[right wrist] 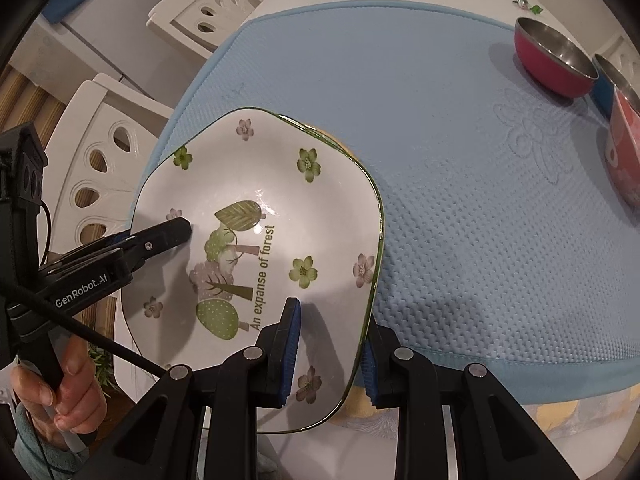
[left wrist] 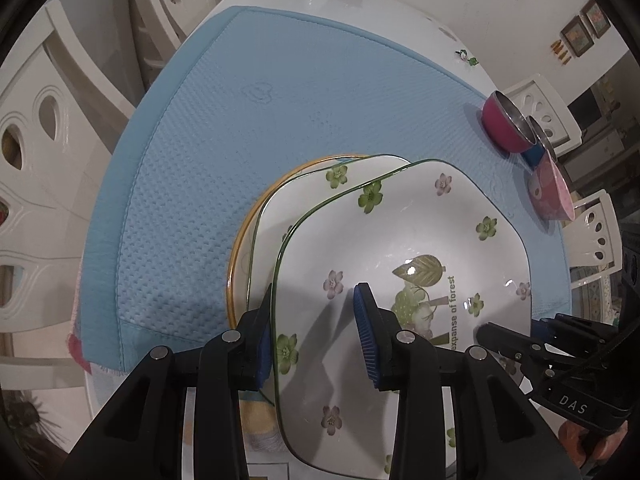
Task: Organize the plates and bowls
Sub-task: 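Lower the smaller tree-print plate onto the stacked plates with both grippers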
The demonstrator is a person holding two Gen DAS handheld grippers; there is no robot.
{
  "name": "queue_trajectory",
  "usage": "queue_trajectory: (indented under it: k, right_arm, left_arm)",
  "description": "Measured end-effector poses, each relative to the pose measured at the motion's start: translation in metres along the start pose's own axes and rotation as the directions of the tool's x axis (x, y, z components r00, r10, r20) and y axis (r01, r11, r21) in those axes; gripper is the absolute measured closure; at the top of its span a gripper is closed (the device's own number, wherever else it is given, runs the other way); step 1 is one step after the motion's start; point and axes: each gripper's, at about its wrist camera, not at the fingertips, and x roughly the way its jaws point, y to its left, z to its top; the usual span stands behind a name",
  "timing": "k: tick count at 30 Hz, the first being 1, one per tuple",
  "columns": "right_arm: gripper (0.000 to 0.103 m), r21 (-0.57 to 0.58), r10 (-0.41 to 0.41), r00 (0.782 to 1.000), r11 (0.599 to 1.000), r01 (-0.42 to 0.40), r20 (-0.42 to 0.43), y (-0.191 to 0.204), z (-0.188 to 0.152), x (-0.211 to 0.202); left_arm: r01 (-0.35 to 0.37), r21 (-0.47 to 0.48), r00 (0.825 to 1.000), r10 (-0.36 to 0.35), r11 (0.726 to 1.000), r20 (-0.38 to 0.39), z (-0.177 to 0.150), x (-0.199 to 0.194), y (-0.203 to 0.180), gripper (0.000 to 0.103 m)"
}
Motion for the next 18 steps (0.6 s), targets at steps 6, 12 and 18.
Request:
queue_trajectory:
  k: [6, 12, 18]
  right_arm:
    - [0.077, 0.007, -0.025, 1.0, 1.0, 0.025, -0.003, 0.007, 0.001, 0.006]
    - [0.077, 0.033, -0.038, 0.999, 0.999, 0.039, -0.017, 0.007, 0.007, 0.015]
    - [0.076, 0.026, -0.071, 0.997, 0.997, 0.071, -0.025, 0.016, 0.012, 0.023]
  left_arm:
    - [-0.02, 0.014, 1.0, 0.02, 1.0, 0.008, 0.001, 0.002, -0.003, 0.071]
    - [-0.014, 0.014, 1.0, 0.014, 1.0, 0.006, 0.004, 0.006, -0.003, 0.071]
    - [0.003, -0.003, 1.0, -0.003, 1.0, 0.012, 0.009, 0.005, 0.002, 0.071]
